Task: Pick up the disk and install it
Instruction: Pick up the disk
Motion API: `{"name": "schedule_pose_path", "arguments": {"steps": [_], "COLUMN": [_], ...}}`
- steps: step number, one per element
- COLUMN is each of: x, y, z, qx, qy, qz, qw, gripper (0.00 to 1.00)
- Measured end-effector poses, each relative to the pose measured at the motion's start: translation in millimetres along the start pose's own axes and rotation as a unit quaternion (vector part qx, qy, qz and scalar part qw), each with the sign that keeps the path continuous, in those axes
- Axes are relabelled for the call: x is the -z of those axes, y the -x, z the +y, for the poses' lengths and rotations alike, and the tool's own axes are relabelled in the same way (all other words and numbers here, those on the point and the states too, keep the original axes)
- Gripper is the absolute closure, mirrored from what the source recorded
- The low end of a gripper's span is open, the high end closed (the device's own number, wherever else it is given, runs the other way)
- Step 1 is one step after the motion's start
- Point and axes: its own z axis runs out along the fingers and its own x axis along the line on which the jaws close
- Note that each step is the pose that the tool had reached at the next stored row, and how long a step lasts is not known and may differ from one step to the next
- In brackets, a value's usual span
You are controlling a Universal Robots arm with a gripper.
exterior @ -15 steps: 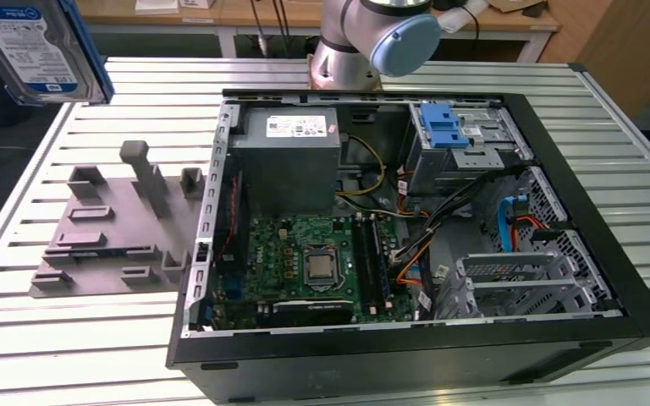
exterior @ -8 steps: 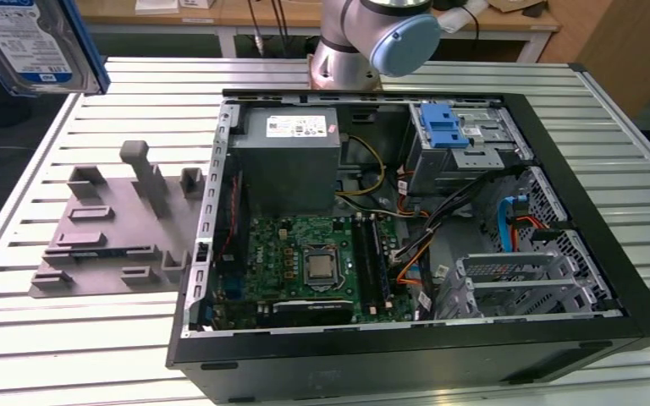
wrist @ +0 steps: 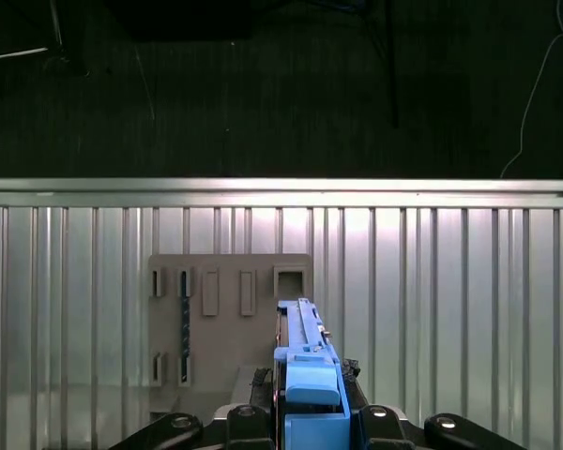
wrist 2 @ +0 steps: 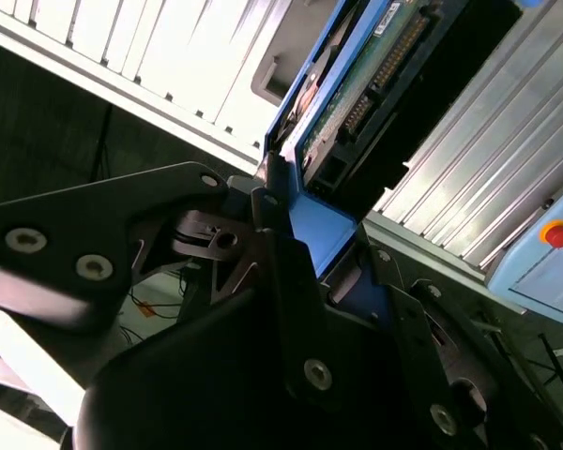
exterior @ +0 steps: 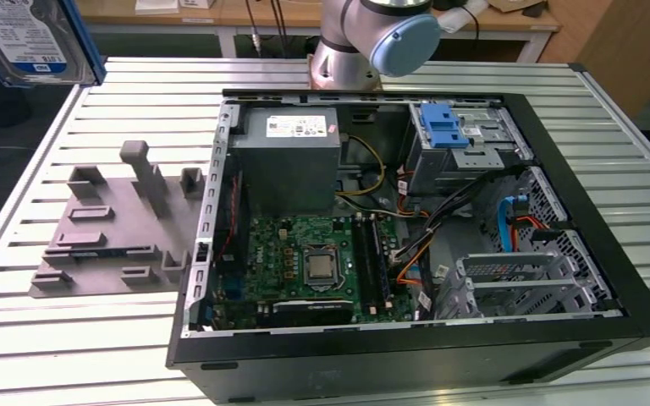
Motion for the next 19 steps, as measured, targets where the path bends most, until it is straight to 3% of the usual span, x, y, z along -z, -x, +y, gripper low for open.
{"name": "schedule_pose_path", "arguments": {"steps": [9, 19], "x": [0.3, 0.3], "y": [0.0, 0.2], "z": [-1.7, -21.5], "qx": [0.0, 0.0], "qy": [0.0001, 0.0001], "qz": [0.0, 0.0], "qw": [1.0, 1.0], "gripper": [0.64, 0.64]}}
